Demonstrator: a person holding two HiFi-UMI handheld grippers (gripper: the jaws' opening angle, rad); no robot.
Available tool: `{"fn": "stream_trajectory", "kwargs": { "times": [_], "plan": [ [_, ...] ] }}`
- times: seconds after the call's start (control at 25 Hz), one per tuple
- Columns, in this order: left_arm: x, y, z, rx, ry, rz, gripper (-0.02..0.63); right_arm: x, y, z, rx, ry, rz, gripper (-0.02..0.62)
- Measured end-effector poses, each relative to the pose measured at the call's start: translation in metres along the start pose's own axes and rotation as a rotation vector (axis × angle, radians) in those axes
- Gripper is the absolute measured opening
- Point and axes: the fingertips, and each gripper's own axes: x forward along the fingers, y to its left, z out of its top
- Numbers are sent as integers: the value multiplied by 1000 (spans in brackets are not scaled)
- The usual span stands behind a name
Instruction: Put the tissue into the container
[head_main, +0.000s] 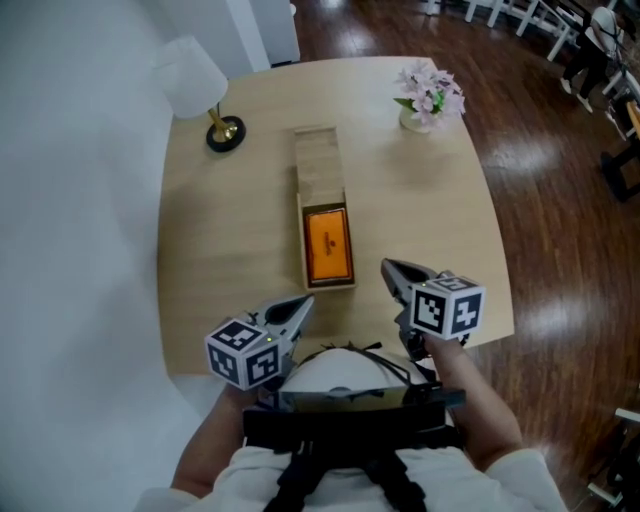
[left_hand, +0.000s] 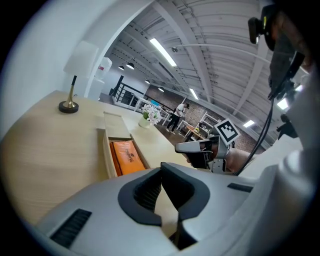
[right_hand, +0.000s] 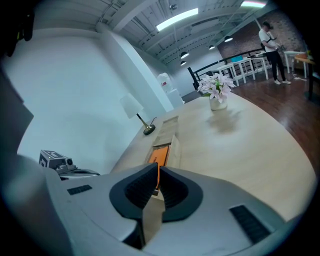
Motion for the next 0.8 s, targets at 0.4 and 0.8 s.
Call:
{"fn": "stream_trajectory", "kwargs": {
  "times": [0.4, 0.8],
  "plan": [
    [0, -11, -16, 15, 39, -2, -8, -7, -9, -17, 16, -1, -9, -14],
    [7, -15, -18, 22, 53, -18, -8, -13, -10, -14, -43, -12, -28, -15]
  ]
}}
